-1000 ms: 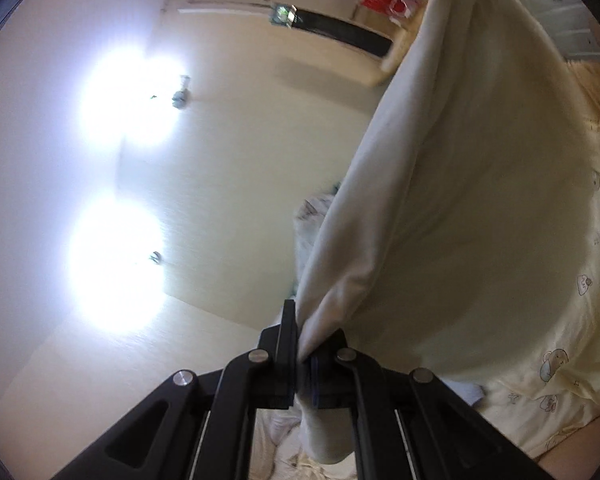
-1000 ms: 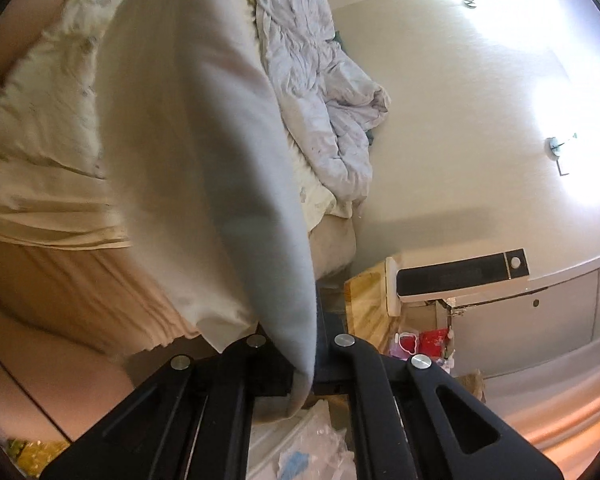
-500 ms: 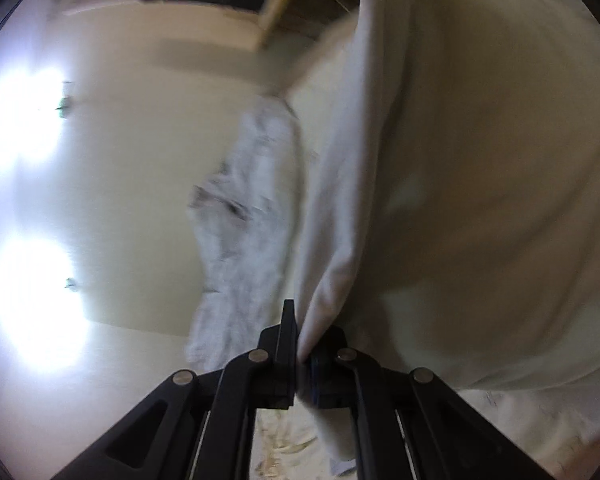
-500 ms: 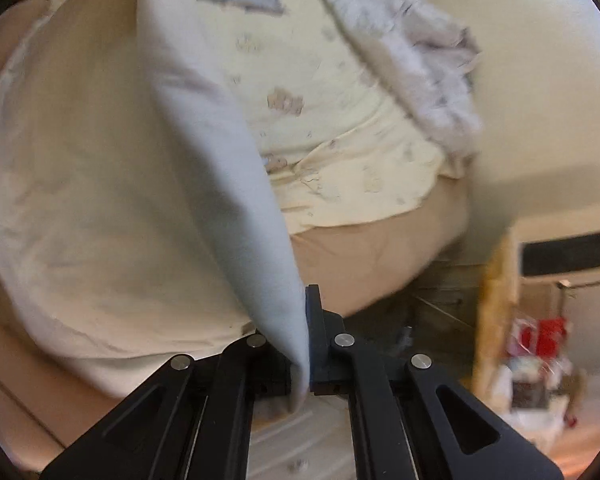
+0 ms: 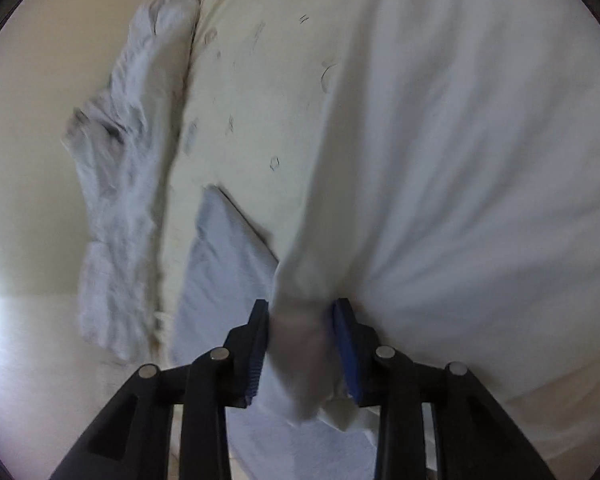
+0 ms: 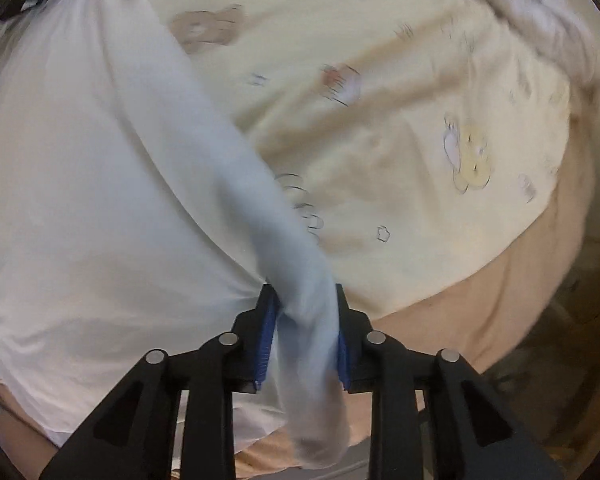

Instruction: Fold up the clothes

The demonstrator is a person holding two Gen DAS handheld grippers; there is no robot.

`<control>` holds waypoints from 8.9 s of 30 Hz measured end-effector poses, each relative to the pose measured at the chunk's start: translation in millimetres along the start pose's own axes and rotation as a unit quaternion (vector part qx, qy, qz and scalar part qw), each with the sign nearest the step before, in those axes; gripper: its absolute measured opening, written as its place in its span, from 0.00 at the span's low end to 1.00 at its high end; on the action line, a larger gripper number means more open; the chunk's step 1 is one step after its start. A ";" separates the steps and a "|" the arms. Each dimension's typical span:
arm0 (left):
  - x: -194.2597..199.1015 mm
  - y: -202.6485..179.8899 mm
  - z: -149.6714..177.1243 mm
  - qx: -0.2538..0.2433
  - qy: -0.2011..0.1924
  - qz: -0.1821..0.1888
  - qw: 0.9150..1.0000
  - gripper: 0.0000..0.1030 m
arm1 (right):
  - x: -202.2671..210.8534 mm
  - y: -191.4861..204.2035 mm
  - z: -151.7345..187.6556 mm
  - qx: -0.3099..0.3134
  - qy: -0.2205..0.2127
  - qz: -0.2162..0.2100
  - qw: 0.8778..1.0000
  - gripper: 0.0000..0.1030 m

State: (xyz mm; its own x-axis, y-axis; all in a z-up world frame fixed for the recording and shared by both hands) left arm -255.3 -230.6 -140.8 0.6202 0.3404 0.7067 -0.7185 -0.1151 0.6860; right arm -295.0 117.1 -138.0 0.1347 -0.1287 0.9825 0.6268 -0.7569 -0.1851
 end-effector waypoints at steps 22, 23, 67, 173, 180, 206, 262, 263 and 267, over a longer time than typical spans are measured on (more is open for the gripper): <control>31.3 -24.6 -6.4 0.306 -0.083 0.100 0.943 0.79 | -8.2 -40.3 61.7 -0.162 -0.103 -0.050 0.980 0.34; 28.5 -20.2 1.9 0.317 -0.077 0.095 0.941 0.79 | -5.6 -50.7 64.3 -0.187 -0.114 -0.051 0.974 0.34; 7.2 2.1 98.8 0.550 -0.155 0.219 0.791 0.52 | 41.7 150.5 142.6 -0.173 -0.253 -0.209 0.928 0.82; 176.1 -124.5 182.8 0.621 -0.097 0.275 0.728 0.41 | 31.2 187.0 185.0 -0.219 -0.198 -0.087 0.952 1.00; 153.2 -152.9 151.1 0.587 0.007 0.259 0.767 0.41 | 29.5 186.9 184.8 -0.219 -0.199 -0.082 0.952 1.00; 177.8 -128.1 165.9 0.629 -0.022 0.290 0.721 0.32 | 21.0 172.1 170.0 -0.215 -0.202 -0.084 0.952 1.00; 12.0 42.7 149.7 0.597 -0.068 0.210 0.772 0.36 | 76.1 154.6 202.0 -0.277 -0.276 -0.124 0.912 1.00; 26.7 26.5 150.8 0.594 -0.062 0.242 0.765 0.36 | 75.9 156.3 205.1 -0.278 -0.279 -0.124 0.911 1.00; 63.1 -31.4 170.3 0.589 -0.020 0.274 0.760 0.36 | 76.9 163.8 207.3 -0.273 -0.291 -0.130 0.908 1.00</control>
State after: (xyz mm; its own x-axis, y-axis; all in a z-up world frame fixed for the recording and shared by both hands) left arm -140.0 -364.5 -88.2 0.3549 -0.0860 0.9309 -0.1073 -0.9929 -0.0508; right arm -22.9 116.0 -97.2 0.5183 0.3390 0.7851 0.2435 -0.9386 0.2446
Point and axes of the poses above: each gripper's, at about its wrist camera, not at the fingertips, and x roughly against the way its jaws point, y to its left, z to its underside, the point moved 4 cm from there along -x, roughly the way its jaws point, and after that the axes turned 12 degrees about -x, right-handed, at the moved point
